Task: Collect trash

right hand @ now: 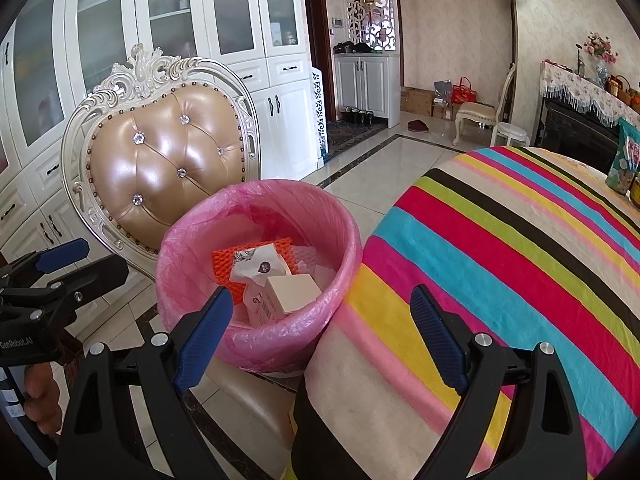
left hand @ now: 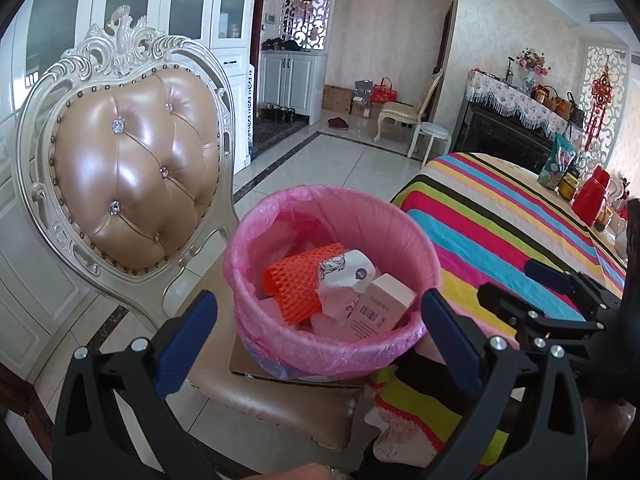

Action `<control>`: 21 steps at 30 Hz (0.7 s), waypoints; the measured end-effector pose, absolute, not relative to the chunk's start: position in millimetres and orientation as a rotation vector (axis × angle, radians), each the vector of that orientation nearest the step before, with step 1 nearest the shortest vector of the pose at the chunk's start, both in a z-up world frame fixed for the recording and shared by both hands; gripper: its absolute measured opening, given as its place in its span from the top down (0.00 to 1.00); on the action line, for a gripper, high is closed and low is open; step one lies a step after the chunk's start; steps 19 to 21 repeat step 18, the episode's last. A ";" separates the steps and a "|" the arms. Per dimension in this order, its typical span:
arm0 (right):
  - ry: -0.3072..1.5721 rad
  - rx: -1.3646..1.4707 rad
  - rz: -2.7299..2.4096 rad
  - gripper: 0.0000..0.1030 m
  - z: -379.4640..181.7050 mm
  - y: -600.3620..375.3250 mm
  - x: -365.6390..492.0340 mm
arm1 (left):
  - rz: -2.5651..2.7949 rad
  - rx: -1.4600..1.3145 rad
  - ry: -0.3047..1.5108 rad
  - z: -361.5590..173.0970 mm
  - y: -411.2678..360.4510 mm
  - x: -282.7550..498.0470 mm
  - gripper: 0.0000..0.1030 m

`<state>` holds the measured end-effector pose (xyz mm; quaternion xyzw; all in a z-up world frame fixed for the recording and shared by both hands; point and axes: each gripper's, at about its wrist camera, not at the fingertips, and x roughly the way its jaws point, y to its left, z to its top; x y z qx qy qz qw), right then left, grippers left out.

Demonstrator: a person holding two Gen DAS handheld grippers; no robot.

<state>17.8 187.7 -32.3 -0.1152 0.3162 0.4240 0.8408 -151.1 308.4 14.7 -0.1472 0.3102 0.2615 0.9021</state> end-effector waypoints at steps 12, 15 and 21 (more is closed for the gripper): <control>0.684 -0.249 0.877 0.17 -36.9 188.0 22.4 | 0.550 -0.335 0.661 6.9 314.5 -144.1 0.04; 0.680 -0.243 0.863 0.17 -34.9 181.2 25.1 | 0.567 -0.357 0.667 6.2 317.9 -142.7 0.04; 0.682 -0.229 0.841 0.17 -31.8 169.4 29.4 | 0.569 -0.343 0.666 8.7 313.4 -140.6 0.04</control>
